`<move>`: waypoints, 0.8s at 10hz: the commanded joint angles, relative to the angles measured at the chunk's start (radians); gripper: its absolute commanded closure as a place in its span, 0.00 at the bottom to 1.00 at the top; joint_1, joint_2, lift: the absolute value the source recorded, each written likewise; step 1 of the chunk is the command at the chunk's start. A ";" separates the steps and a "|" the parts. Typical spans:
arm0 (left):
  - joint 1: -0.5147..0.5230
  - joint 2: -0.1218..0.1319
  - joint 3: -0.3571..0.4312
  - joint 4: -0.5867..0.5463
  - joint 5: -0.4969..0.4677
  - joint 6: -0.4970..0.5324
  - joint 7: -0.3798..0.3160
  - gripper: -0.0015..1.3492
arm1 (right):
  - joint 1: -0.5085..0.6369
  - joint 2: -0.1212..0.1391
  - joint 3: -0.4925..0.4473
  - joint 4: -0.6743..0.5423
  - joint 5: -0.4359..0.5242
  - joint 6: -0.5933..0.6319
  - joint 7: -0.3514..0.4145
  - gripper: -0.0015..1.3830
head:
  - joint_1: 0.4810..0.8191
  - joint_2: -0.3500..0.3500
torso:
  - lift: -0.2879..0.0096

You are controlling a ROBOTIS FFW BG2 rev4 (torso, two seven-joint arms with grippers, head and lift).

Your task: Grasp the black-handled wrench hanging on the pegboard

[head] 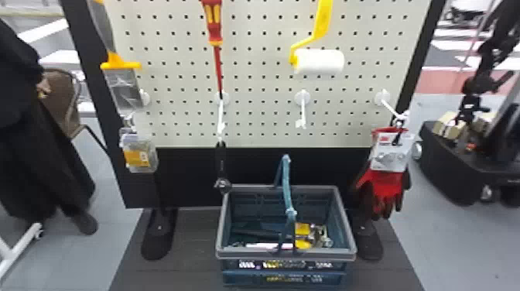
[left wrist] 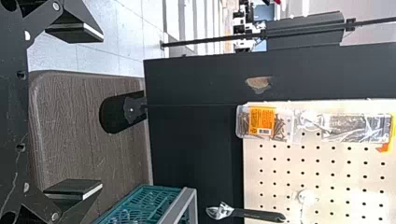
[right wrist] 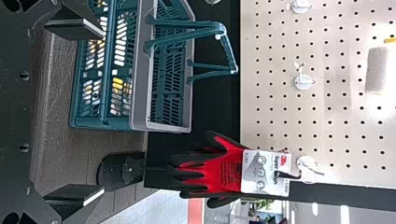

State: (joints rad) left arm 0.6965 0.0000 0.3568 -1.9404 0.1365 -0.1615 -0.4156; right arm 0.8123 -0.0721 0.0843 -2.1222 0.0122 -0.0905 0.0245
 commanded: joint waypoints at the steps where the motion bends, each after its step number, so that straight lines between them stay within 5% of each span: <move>1: 0.000 -0.003 -0.001 0.000 0.000 0.002 0.000 0.14 | -0.002 0.000 0.000 0.000 0.000 0.002 0.000 0.10 | 0.20 0.50 | 0.63; 8: -0.017 -0.003 -0.001 0.000 0.006 0.014 0.001 0.14 | 0.004 0.002 0.000 0.000 0.000 0.000 0.000 0.10 | 0.20 0.50 | 0.63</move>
State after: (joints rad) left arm 0.6845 0.0000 0.3621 -1.9415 0.1442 -0.1528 -0.4146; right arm 0.8144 -0.0706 0.0843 -2.1222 0.0126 -0.0905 0.0245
